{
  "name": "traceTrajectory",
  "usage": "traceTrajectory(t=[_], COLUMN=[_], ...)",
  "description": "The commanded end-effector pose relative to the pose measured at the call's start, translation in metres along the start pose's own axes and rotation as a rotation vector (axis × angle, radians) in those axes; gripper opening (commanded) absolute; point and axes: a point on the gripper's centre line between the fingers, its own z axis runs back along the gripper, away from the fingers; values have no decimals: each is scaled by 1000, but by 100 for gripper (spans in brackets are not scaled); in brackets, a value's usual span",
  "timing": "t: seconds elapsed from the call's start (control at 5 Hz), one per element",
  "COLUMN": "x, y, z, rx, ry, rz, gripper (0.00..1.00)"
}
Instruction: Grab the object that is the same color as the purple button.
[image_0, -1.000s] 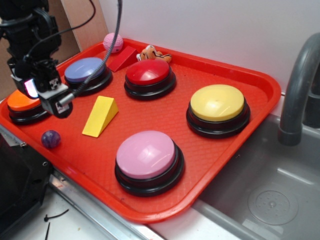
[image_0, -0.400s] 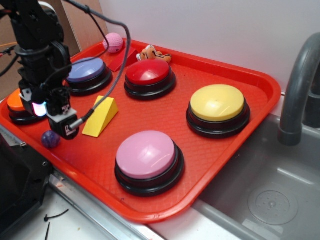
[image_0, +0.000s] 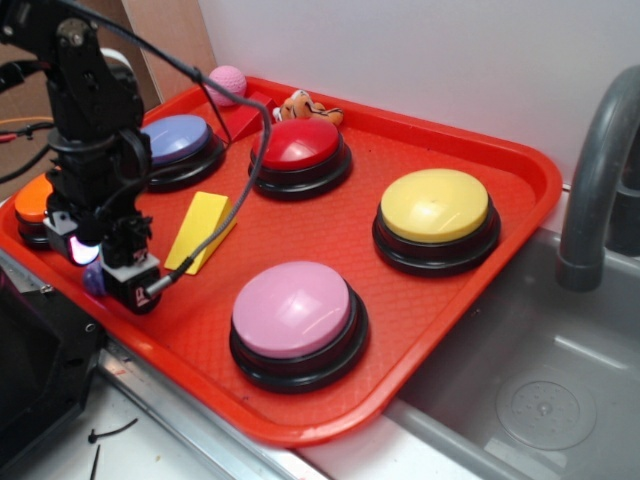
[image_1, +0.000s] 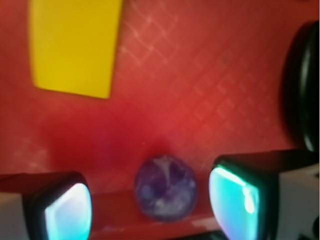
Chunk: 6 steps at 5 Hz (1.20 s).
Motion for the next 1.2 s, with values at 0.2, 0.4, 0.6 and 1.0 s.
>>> traceTrajectory(t=[0.2, 0.4, 0.6, 1.0], x=[1, 1, 0, 6], y=[0, 2, 3, -1], z=[-10, -8, -4, 27], rx=[23, 22, 22, -53], ry=[-4, -16, -25, -39], rz=[17, 32, 29, 43], gripper=[0, 0, 0, 0])
